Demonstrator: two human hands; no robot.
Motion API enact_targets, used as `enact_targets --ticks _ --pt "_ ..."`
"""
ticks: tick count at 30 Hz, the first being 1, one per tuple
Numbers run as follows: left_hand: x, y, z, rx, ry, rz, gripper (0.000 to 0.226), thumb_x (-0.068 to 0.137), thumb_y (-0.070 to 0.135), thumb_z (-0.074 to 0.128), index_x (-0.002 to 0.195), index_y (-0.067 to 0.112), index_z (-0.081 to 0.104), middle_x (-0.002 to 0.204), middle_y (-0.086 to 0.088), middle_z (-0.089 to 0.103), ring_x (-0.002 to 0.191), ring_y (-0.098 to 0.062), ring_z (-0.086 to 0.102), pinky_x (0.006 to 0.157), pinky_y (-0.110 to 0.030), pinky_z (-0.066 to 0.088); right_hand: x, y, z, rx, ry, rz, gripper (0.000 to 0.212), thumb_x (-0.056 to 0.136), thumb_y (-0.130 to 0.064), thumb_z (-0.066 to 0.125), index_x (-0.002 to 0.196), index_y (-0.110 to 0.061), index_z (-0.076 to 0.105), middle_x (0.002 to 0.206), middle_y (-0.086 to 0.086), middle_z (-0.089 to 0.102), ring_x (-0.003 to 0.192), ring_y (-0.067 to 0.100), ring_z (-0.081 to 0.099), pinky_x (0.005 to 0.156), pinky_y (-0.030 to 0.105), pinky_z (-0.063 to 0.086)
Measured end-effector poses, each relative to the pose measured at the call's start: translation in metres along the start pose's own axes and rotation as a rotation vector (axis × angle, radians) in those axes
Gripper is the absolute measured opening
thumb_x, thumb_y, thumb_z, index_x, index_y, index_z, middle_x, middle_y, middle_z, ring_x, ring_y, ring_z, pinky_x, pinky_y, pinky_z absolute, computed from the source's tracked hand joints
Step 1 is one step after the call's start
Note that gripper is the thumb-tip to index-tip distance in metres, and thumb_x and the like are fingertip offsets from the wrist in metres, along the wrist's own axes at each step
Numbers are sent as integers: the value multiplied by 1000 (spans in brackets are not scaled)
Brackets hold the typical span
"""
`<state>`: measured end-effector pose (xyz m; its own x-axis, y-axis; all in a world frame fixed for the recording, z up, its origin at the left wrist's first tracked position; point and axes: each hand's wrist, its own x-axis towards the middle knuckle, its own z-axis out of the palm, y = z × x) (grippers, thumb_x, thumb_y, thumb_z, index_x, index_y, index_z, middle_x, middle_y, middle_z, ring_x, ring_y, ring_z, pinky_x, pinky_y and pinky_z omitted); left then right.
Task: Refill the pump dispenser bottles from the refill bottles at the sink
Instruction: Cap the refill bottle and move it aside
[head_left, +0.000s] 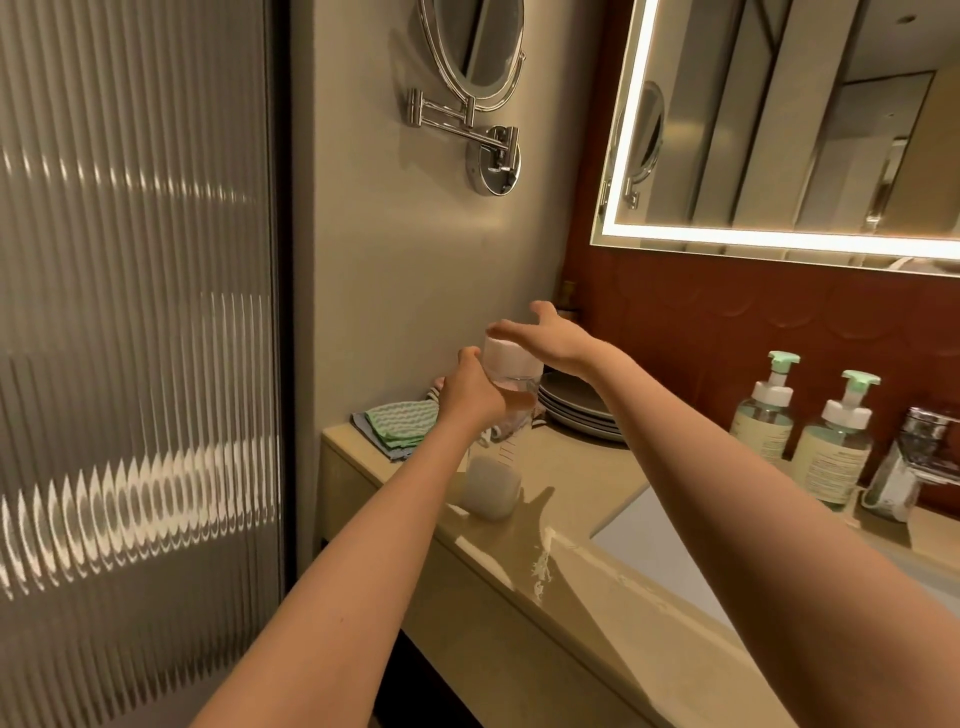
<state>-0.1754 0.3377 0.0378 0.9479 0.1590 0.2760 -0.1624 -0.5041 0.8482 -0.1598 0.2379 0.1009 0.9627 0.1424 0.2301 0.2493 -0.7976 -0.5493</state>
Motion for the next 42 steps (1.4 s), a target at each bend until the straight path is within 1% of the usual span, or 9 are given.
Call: enact_targets --ticks 3,8,15,20,29,32,34,40,42 --pt "2 -1 -5 12 -18 -7 77 80 22 71 141 11 24 134 -13 47 124 -30 43 97 -38 39 -2 1 -8 180 -103 -86 76 88 -27 61 149 -12 17 154 10 21 138 28 27 110 38 26" --pt "2 -1 -6 -25 -48 -11 88 72 29 79 140 13 25 132 -9 48 121 -28 45 94 -37 41 2 6 -6 4 11 -115 75 80 -46 67 138 -10 35 142 9 40 124 24 43 89 28 37" --pt "-3 -1 -3 -31 3 44 74 75 28 76 132 12 32 121 -7 52 108 -25 50 83 -32 41 -3 1 5 -121 255 -114 68 74 -57 67 115 -4 54 111 12 61 97 25 58 81 39 52" --pt "1 -5 -2 -50 23 29 67 77 27 75 129 13 35 121 -9 54 110 -28 51 84 -32 41 -2 -2 13 -122 308 -87 72 71 -58 68 117 -7 49 97 5 54 84 17 51 58 26 40" --pt "10 -12 3 -131 -112 -12 95 76 22 74 145 17 9 137 -12 42 126 -29 42 103 -43 38 -7 20 10 215 78 1 95 74 -62 63 142 -10 23 140 12 41 117 28 50 88 36 48" --pt "3 -22 6 -209 -254 -70 116 72 16 78 145 17 -13 146 -10 27 135 -30 31 108 -40 31 -10 26 11 307 -38 38 85 82 -62 53 143 -8 25 143 12 38 111 25 50 77 33 50" --pt "2 -29 8 -192 -226 -116 106 72 18 79 142 15 -2 143 -7 27 131 -26 33 99 -34 35 -13 28 12 308 -134 35 70 91 -58 38 145 -14 26 143 12 38 110 26 50 73 26 42" --pt "14 -32 15 -67 -102 -76 69 64 25 83 125 15 52 118 -2 60 113 -23 54 98 -40 45 -13 40 17 477 -192 84 71 91 -64 26 149 -25 16 154 11 23 136 34 32 109 49 30" --pt "19 -30 21 -60 -62 -79 64 67 26 81 122 13 52 117 -2 61 112 -23 54 98 -41 44 -11 48 15 545 -165 99 67 92 -62 27 145 -22 26 145 11 37 124 31 45 97 45 44"
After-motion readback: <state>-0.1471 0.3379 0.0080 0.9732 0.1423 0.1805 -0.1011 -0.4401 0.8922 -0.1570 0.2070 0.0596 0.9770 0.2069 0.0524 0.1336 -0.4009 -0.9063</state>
